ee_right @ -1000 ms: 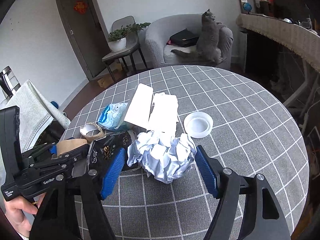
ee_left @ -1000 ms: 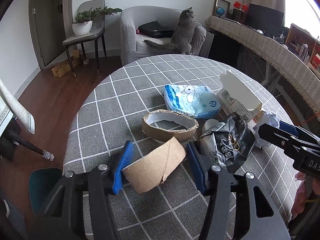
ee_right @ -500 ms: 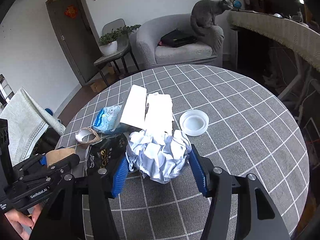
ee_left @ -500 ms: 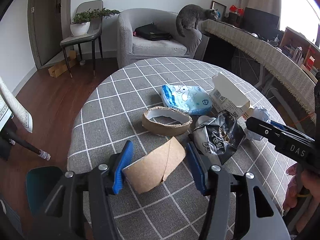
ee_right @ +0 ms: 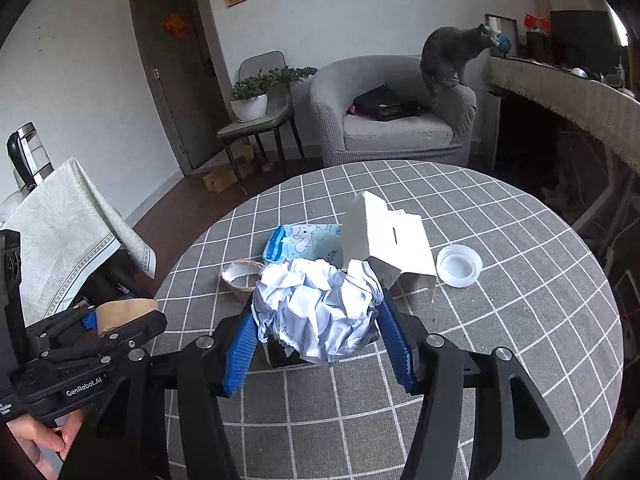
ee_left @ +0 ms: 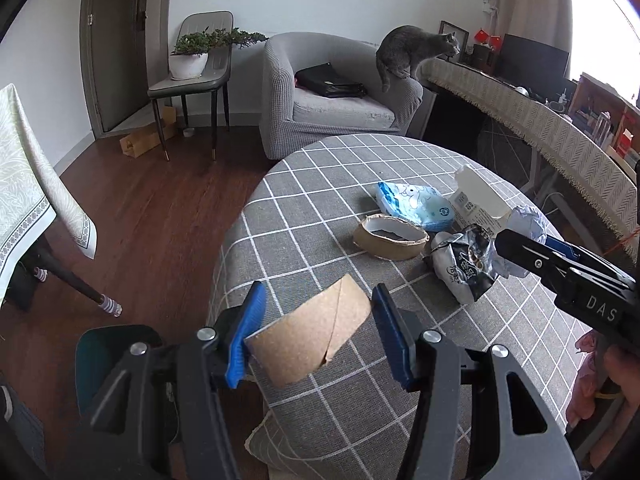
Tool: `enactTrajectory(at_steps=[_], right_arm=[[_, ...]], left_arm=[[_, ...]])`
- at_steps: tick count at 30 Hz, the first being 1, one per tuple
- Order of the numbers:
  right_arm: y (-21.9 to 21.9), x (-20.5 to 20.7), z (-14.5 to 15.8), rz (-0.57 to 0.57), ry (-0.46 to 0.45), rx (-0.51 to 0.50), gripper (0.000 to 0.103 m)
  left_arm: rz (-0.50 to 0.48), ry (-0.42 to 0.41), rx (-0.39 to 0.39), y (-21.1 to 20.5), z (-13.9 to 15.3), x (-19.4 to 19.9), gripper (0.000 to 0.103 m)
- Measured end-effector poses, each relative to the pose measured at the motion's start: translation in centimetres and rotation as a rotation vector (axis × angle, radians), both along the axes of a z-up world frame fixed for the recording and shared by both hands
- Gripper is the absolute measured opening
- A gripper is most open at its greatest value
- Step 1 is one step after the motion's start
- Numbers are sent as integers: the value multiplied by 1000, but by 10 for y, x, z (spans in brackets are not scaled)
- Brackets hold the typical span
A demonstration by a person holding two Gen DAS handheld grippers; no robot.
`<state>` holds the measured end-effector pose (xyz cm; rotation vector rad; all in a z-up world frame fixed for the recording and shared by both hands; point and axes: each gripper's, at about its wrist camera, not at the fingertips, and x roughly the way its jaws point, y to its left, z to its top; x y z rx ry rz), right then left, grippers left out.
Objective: Collect trash
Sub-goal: 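Carry the tape core and paper ball over the teal bin with both tools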
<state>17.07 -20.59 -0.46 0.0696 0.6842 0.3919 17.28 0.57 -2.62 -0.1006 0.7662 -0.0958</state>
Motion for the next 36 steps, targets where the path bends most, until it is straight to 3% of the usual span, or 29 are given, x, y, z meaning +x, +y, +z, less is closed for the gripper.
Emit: enactTrajectory(at_steps=[15, 22, 36], right_arm=[[100, 1, 1, 152, 5, 22, 58], [149, 0, -4, 226, 25, 57, 58], [247, -10, -24, 372, 54, 32, 58]], left_arm=[[105, 13, 41, 90, -5, -16, 58], [174, 39, 61, 134, -19, -22, 58], [245, 131, 93, 217, -64, -40, 58]])
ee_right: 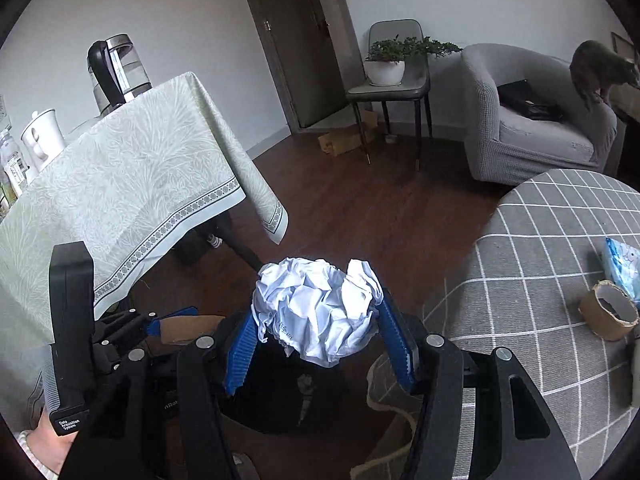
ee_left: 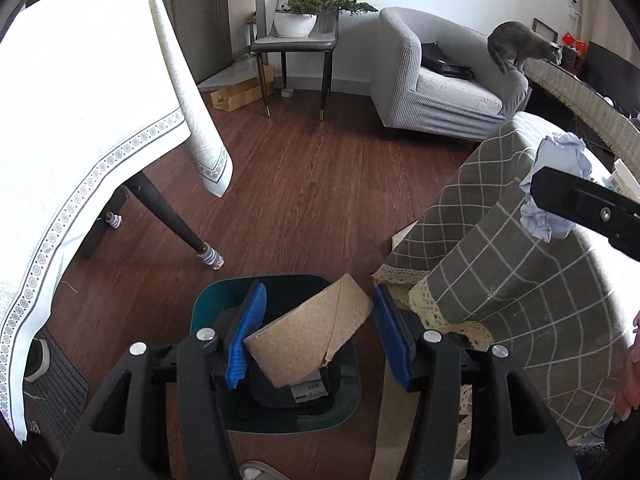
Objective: Collect trash
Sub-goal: 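Carry the tape core and paper ball over the teal bin with both tools, then open the left tool and right tool to drop tape core and paper ball into the bin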
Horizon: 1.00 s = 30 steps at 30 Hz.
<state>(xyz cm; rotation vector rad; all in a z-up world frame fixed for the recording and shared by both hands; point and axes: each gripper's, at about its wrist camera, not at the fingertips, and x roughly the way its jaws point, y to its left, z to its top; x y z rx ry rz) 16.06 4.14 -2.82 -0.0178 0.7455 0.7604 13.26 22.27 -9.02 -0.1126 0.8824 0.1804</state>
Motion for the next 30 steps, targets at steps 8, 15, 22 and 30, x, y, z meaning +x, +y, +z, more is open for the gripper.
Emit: enactTrajectory(at_steps=[8, 15, 22, 30], right_arm=[[46, -4, -21, 59, 26, -39, 58], [75, -1, -37, 99, 48, -66, 58], [97, 7, -52, 125, 69, -92, 58], [116, 17, -72, 143, 108, -116, 58]], left_arm=[[34, 91, -31, 34, -39, 0, 58], [40, 174, -30, 52, -66, 3, 61], [49, 188, -29, 70, -72, 3, 72], [86, 126, -36, 87, -55, 0, 71]])
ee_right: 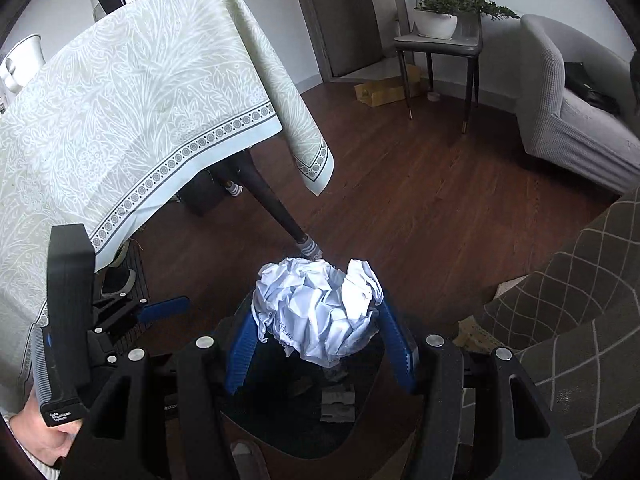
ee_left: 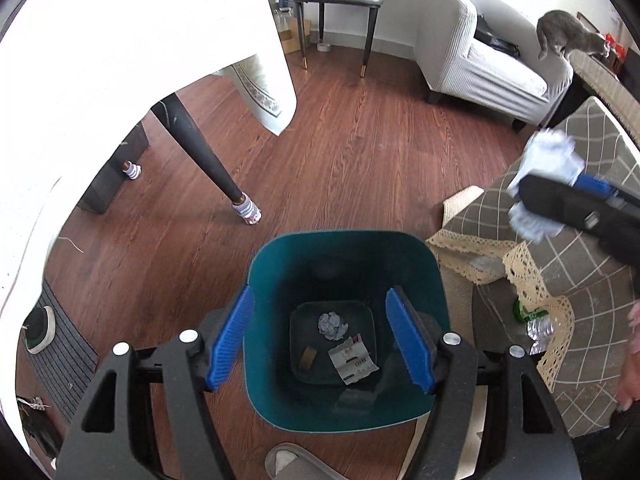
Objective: Collect trash
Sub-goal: 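Open the left tool and right tool to drop tape core and paper ball into the bin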
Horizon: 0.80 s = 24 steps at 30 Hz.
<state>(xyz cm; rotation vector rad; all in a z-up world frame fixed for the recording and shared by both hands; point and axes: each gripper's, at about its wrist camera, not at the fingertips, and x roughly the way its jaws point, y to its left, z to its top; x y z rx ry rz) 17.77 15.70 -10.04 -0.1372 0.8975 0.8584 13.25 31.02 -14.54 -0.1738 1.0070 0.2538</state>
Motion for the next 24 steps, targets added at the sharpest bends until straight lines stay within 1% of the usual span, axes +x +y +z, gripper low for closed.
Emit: enactTrajectory(at_steps=[3, 8, 12, 16, 22, 24], right_arm=[[9, 1, -10, 16, 12, -27, 58], [22, 3, -27, 34, 33, -66, 58], [29, 1, -37, 57, 46, -96, 58], [32, -5, -47, 70, 48, -124, 58], [44, -16, -72, 100, 84, -170, 58], [48, -21, -79, 117, 86, -191, 58]], left_arm=[[5, -34, 3, 5, 12, -3, 69], [38, -89, -18, 11, 31, -5, 68], [38, -128, -15, 11, 48, -7, 67], [40, -157, -31, 10, 66, -9, 65], [53, -208, -31, 8, 96, -16, 57], [62, -230, -43, 10, 106, -18, 51]])
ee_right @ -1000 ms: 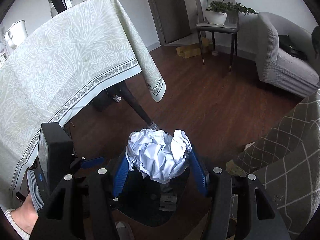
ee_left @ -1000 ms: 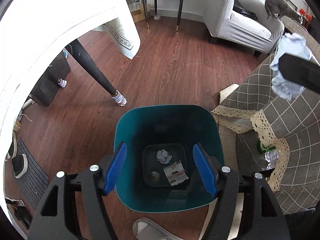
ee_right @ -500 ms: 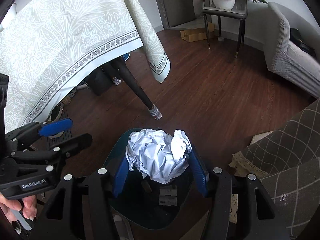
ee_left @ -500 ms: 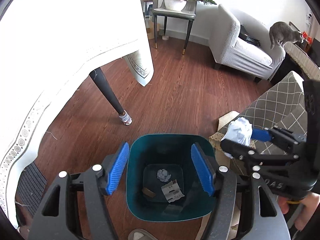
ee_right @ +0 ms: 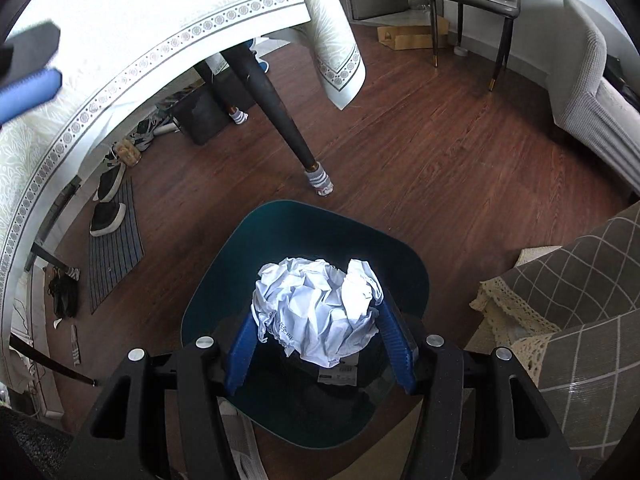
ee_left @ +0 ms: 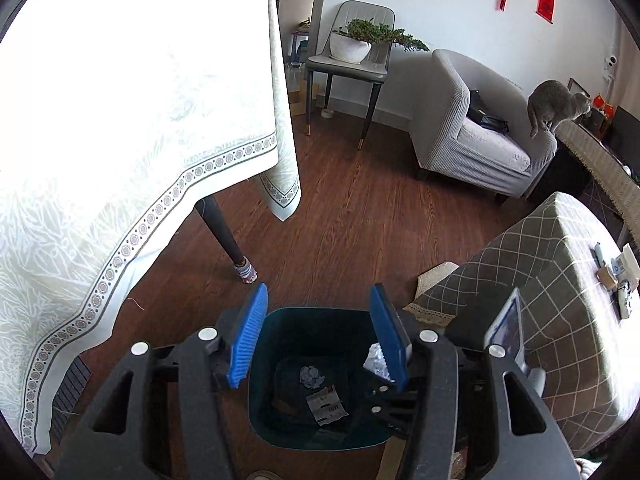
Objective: Collect trash
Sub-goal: 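Open the left tool and right tool to drop tape core and paper ball into the bin, then move both tools back to the table toward the black snack bag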
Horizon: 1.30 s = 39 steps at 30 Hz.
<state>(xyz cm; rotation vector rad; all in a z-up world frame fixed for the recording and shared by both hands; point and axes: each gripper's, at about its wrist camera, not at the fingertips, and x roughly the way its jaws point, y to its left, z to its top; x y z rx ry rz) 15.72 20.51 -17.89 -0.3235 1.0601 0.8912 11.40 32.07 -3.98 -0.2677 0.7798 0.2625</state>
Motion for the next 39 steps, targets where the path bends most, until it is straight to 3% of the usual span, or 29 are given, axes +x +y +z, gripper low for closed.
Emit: enactTrajectory(at_steps=[8, 11, 16, 22, 34, 39], right_arm=[[11, -13, -19, 47, 12, -51, 63], [13, -14, -27, 54, 28, -63, 73], [12, -25, -25, 89, -14, -89, 75], [-5, -27, 1, 92, -47, -32, 75], [-59, -28, 86, 71, -152, 126, 61], [-92, -21, 117, 23, -195, 173, 60]], left_arm=[[13, -77, -28, 0, 36, -10, 39], [17, -110, -40, -4, 51, -15, 38], [24, -141, -28, -7, 67, -19, 38], [32, -167, -82, -7, 75, -18, 38], [-30, -217, -18, -52, 100, -8, 54], [-69, -237, 48, -82, 108, -2, 63]])
